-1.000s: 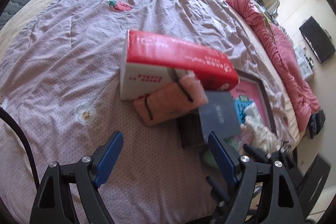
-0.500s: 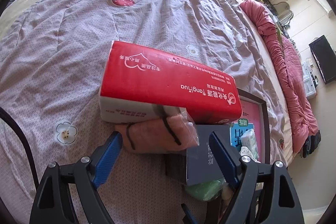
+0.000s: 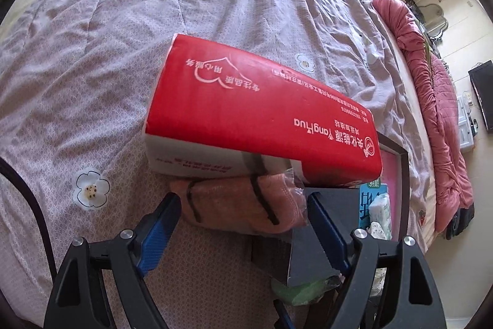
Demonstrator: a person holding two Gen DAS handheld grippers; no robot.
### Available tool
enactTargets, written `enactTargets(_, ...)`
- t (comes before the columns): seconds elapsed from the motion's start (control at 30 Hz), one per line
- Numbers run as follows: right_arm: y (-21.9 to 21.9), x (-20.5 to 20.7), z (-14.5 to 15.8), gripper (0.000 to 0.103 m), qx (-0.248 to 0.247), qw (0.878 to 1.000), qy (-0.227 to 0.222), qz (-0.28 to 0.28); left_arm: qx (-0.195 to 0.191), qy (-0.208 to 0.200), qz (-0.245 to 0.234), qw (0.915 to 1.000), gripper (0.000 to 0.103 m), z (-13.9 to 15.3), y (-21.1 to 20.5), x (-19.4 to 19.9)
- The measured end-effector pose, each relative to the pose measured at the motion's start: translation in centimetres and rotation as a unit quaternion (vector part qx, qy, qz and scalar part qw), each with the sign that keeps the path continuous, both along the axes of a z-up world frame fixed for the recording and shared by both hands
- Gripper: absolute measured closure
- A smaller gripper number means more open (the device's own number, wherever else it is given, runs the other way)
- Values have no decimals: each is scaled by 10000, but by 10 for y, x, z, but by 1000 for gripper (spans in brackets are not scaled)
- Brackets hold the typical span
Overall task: Organize soft objects
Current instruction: 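Reach left tool to the pink mask packet while right tool reaches the green bagged item, then grasp the pink mask packet with left tool while right tool grasps the green bagged item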
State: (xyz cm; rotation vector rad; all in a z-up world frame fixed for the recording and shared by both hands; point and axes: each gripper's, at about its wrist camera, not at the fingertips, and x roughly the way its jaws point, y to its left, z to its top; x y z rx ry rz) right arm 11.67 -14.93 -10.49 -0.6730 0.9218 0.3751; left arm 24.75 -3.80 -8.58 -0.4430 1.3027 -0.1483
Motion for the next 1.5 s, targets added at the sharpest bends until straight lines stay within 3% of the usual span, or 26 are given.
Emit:
enactTargets(0.43, -9, -11, 3, 51, 47, 9998, 170, -56, -411, -76, -224, 9989, 19, -5, 14, -27)
enactTargets(0.6, -9, -14, 3, 51, 24, 9999, 150, 36, -17, -16, -492, 9988, 24, -11, 12, -41)
enactTargets(0.83, -5, -2, -3, 51, -123, 9998, 150, 64, -250, -24, -562, 9981, 24, -24, 24, -59)
enactTargets(1.23, 4, 15, -23, 45, -281, 9988, 410, 13, -279, -79, -732, 9969, 24, -27, 23, -57)
enactTargets(1.4, 3, 14, -23, 55, -51, 9986, 522, -17, -82, -4, -923, 9957, 24, -30, 7, -48)
enactTargets(1.5, 3, 9, -20, 57, -1, 9987, 511, 70, 18, 2, -1021, 9948, 24, -32, 0, -48)
